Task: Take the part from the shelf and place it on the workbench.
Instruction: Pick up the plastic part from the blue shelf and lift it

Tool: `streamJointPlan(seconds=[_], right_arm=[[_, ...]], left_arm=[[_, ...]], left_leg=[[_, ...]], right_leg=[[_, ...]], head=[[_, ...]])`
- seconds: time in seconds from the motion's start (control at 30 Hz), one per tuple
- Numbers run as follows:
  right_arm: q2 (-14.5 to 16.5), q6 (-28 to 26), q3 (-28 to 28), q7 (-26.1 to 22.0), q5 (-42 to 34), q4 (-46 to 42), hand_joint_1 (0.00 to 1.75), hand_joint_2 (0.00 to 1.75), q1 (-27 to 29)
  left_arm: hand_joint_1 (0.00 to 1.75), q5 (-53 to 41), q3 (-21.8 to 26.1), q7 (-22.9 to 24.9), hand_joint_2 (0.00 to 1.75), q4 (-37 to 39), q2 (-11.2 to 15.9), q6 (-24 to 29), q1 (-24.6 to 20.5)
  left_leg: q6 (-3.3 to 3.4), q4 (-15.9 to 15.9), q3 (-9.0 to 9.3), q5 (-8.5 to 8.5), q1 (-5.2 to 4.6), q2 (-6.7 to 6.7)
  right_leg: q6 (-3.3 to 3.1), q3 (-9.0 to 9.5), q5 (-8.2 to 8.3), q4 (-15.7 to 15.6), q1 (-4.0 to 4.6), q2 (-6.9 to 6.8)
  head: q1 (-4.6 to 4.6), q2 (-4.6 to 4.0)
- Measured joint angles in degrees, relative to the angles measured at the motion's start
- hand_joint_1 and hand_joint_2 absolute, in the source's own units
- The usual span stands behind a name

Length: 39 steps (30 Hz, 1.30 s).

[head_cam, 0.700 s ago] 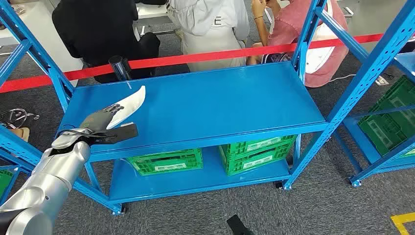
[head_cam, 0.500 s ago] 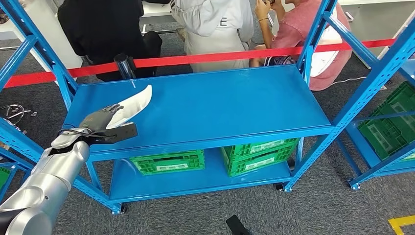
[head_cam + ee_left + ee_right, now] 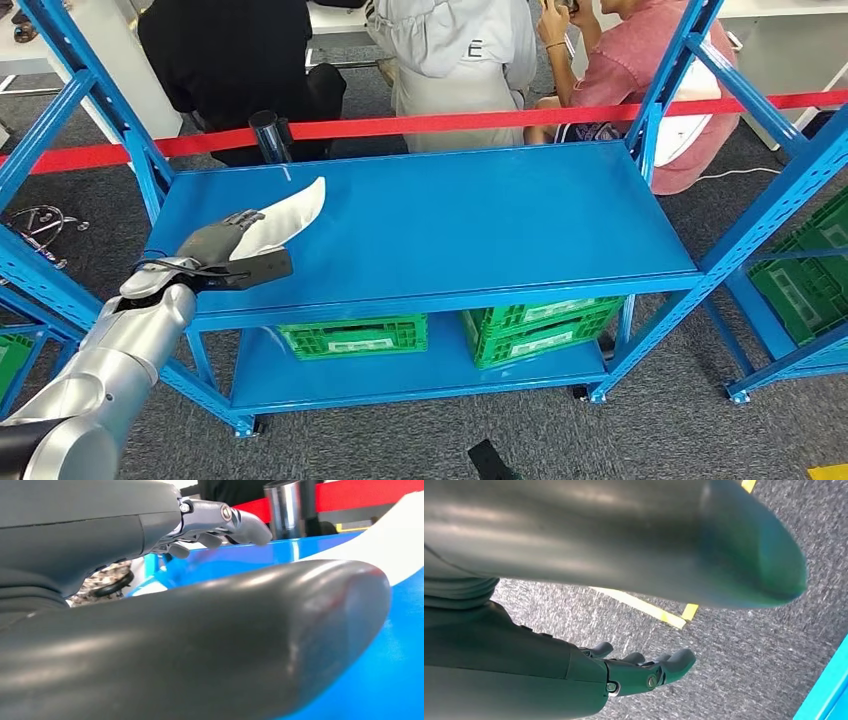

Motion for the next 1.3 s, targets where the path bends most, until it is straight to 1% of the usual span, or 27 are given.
streamJointPlan(seconds=[0.03,0.07,0.1,0.17,0.2,0.23,0.27,0.3,0.33,0.37,0.4,0.43,0.47,0.5,0.53,0.63,0.67,0.77,0.8,0.83,1.1,1.13,1.2,1.23,1.27,1.3], right_arm=[[0.0,0.0,0.0,-0.1,0.0,0.0,0.0,0.0,0.0],[0.1,0.0,0.0,-0.1,0.0,0.0,0.0,0.0,-0.1],[0.1,0.0,0.0,-0.1,0.0,0.0,0.0,0.0,-0.1],[0.1,0.0,0.0,-0.1,-0.2,0.0,0.0,0.0,-0.1],[0.1,0.0,0.0,-0.1,-0.2,0.0,0.0,0.0,0.0],[0.0,0.0,0.0,-0.1,-0.3,0.0,0.0,0.0,0.0],[0.0,-0.1,0.0,-0.1,-0.4,0.0,0.0,0.0,0.1],[0.0,-0.1,0.0,-0.2,-0.5,0.0,0.0,0.0,0.1],[0.0,-0.2,0.0,-0.2,-0.6,0.0,0.0,0.0,0.0],[0.0,-0.3,0.0,-0.2,-0.7,0.0,0.0,0.0,0.0],[0.0,-0.3,0.0,-0.2,-0.7,0.0,0.0,0.0,0.0],[0.0,-0.3,0.0,-0.2,-0.7,0.0,0.0,0.0,0.0],[-0.1,-0.3,0.0,-0.2,-0.7,0.0,0.0,0.0,0.0],[-0.1,-0.3,0.0,-0.2,-0.7,0.0,0.0,0.0,0.0],[-0.1,-0.3,0.0,-0.3,-0.7,0.0,0.0,0.0,0.1],[-0.1,-0.3,0.0,-0.3,-0.8,0.0,0.0,0.0,0.0],[-0.1,-0.3,0.0,-0.3,-0.8,0.0,0.0,0.0,0.0],[-0.1,-0.2,0.0,-0.4,-1.1,0.0,0.0,0.0,0.0],[-0.1,-0.1,0.0,-0.5,-1.2,0.0,0.0,0.0,0.0],[-0.1,0.0,0.0,-0.5,-1.5,0.0,0.0,0.0,0.0],[-0.1,0.3,-0.1,-1.4,-2.8,0.0,0.0,0.0,-0.1],[-0.1,0.2,-0.1,-1.3,-2.9,0.0,0.0,0.0,-0.1],[-0.2,0.1,-0.2,-1.3,-3.1,0.0,0.0,0.0,-0.1],[-0.2,0.1,-0.2,-1.3,-3.2,0.0,0.0,0.0,-0.1],[-0.2,0.0,-0.2,-1.4,-3.2,0.0,0.0,0.0,-0.1],[-0.2,0.0,-0.2,-1.4,-3.3,0.0,0.0,0.0,-0.1]], left_arm=[[0.0,0.3,0.0,0.0,1.31,0.0,0.0,-0.1,-0.1],[0.0,0.5,0.0,0.0,1.75,-0.1,0.0,-0.2,-0.2],[0.0,0.7,0.0,0.2,1.75,-0.1,0.1,-0.3,-0.3],[0.0,0.9,0.0,0.5,1.75,0.1,0.3,-0.7,-0.3],[0.0,0.9,0.0,0.7,1.75,0.2,0.4,-0.8,-0.2],[0.0,0.9,0.0,0.7,1.75,0.2,0.4,-0.9,-0.1],[0.0,1.0,0.0,0.8,1.75,0.2,0.5,-0.9,0.0],[0.0,1.0,0.0,0.8,1.31,0.2,0.5,-0.9,-0.1],[0.0,1.0,0.0,0.8,1.31,0.2,0.5,-1.0,-0.2],[0.0,1.1,0.0,0.7,1.31,0.3,0.5,-1.0,-0.3],[0.0,1.1,0.0,0.4,1.31,0.3,0.4,-1.1,-0.3],[0.0,1.1,0.0,0.2,1.75,0.3,0.4,-1.2,-0.3],[0.0,1.0,-0.1,-0.1,1.75,0.3,0.4,-1.3,-0.2],[0.0,1.0,-0.1,-0.2,1.75,0.3,0.4,-1.3,-0.2],[0.0,1.0,-0.1,-0.3,1.75,0.3,0.4,-1.3,-0.2],[0.0,0.9,-0.2,-0.3,1.75,0.4,0.4,-1.5,-0.1],[0.0,0.9,-0.3,-0.3,1.75,0.4,0.4,-1.6,-0.1],[0.0,0.9,-0.3,0.0,1.75,0.5,0.5,-2.0,-0.1],[0.0,1.0,-0.3,0.1,1.75,0.5,0.5,-2.2,-0.1],[0.0,1.0,-0.3,0.2,1.75,0.5,0.5,-2.3,-0.1],[0.0,1.6,-0.3,0.5,1.75,0.5,0.8,-2.4,0.0],[0.27,1.7,-0.3,0.5,1.75,0.5,0.8,-2.4,0.0],[1.15,1.7,-0.3,0.4,1.75,0.6,0.8,-2.4,0.0],[1.58,1.7,-0.3,0.3,1.31,0.6,0.8,-2.4,0.0],[1.75,1.8,-0.3,0.3,0.87,0.6,0.8,-2.5,0.0],[1.75,1.9,-0.3,0.1,0.87,0.6,0.8,-2.5,0.0]], left_leg=[[-0.32,0.6,-0.14,-0.46,0.04,0.04],[-0.65,2.1,-0.75,-1.41,0.08,0.07],[-0.98,4.9,-2.02,-2.85,0.2,0.11],[-1.57,12.5,-5.88,-6.03,0.49,0.15],[-1.79,15.0,-7.38,-6.64,0.67,0.15],[-1.95,15.6,-7.9,-6.14,0.83,0.16],[-2.09,13.5,-7.14,-4.5,0.97,0.18],[-2.25,9.6,-5.32,-2.23,1.13,0.22],[-2.4,5.4,-3.32,-0.5,1.21,0.24],[-2.26,2.0,-1.59,0.79,1.24,0.15],[-2.05,-0.1,-0.55,1.37,1.28,0.07],[-1.75,-0.8,-0.26,1.34,1.24,-0.06],[-1.38,-0.9,-0.22,1.53,1.23,-0.16],[-1.2,-0.9,-0.27,1.58,1.22,-0.17],[-1.0,-0.9,-0.29,1.6,1.16,-0.23],[-0.44,-0.9,-0.33,1.61,1.06,-0.37],[-0.32,-0.9,-0.36,1.61,1.03,-0.38],[-0.05,-0.9,-0.45,1.62,0.91,-0.36],[0.02,-0.9,-0.46,1.63,0.88,-0.35],[0.06,-0.9,-0.46,1.64,0.85,-0.35],[0.01,-0.9,-0.42,1.69,0.85,-0.35],[-0.02,-0.9,-0.42,1.71,0.85,-0.35],[-0.07,-1.0,-0.41,1.75,0.86,-0.35],[-0.09,-1.0,-0.4,1.76,0.86,-0.35],[-0.1,-1.0,-0.4,1.76,0.86,-0.35],[-0.11,-1.0,-0.4,1.77,0.86,-0.35]], right_leg=[[-0.3,0.36,0.09,-0.3,-0.18,-0.01],[-0.54,0.74,0.19,-0.6,-0.4,-0.03],[-0.71,0.98,0.22,-0.8,-0.57,-0.04],[-0.87,1.13,0.11,-0.8,-0.7,-0.01],[-0.84,1.15,0.04,-0.8,-0.77,0.01],[-0.75,1.18,-0.05,-0.8,-0.86,0.03],[-0.57,1.25,-0.16,-0.7,-1.0,0.03],[-0.31,1.37,-0.31,-0.6,-1.19,0.04],[0.05,1.47,-0.48,-0.5,-1.27,0.05],[0.46,1.52,-0.61,-0.4,-1.27,0.09],[0.55,1.52,-0.71,-0.3,-1.16,0.12],[0.37,1.47,-0.65,-0.3,-0.98,0.17],[0.06,1.46,-0.54,-0.4,-0.88,0.2],[-0.29,1.54,-0.41,-0.6,-0.83,0.21],[-0.39,1.65,-0.26,-0.8,-0.83,0.19],[0.07,2.04,-0.01,-1.5,-0.87,0.08],[0.35,2.11,0.07,-1.7,-0.9,0.06],[1.61,2.18,0.23,-2.0,-1.06,0.07],[1.9,2.19,0.24,-2.0,-1.1,0.07],[2.04,2.19,0.25,-2.0,-1.12,0.07],[2.18,2.15,0.26,-2.0,-1.0,0.07],[2.18,2.14,0.26,-2.0,-0.99,0.07],[2.18,2.11,0.26,-2.0,-0.99,0.07],[2.18,2.1,0.26,-2.0,-0.99,0.07],[2.17,2.09,0.26,-2.0,-0.99,0.07],[2.17,2.09,0.26,-2.0,-0.99,0.07]], head=[[-0.1,0.0],[-0.29,0.0],[-0.5,0.0],[-0.85,0.0],[-0.91,0.0],[-0.94,0.0],[-0.96,0.0],[-0.97,0.0],[-1.03,0.0],[-1.14,0.0],[-1.13,0.0],[-1.03,0.0],[-0.85,0.0],[-0.61,0.0],[-0.47,0.0],[-0.27,0.0],[-0.23,0.0],[-0.2,0.0],[-0.2,0.0],[-0.2,0.0],[-0.22,0.0],[-0.22,0.0],[-0.22,0.0],[-0.22,0.0],[-0.22,0.0],[-0.22,0.0]])
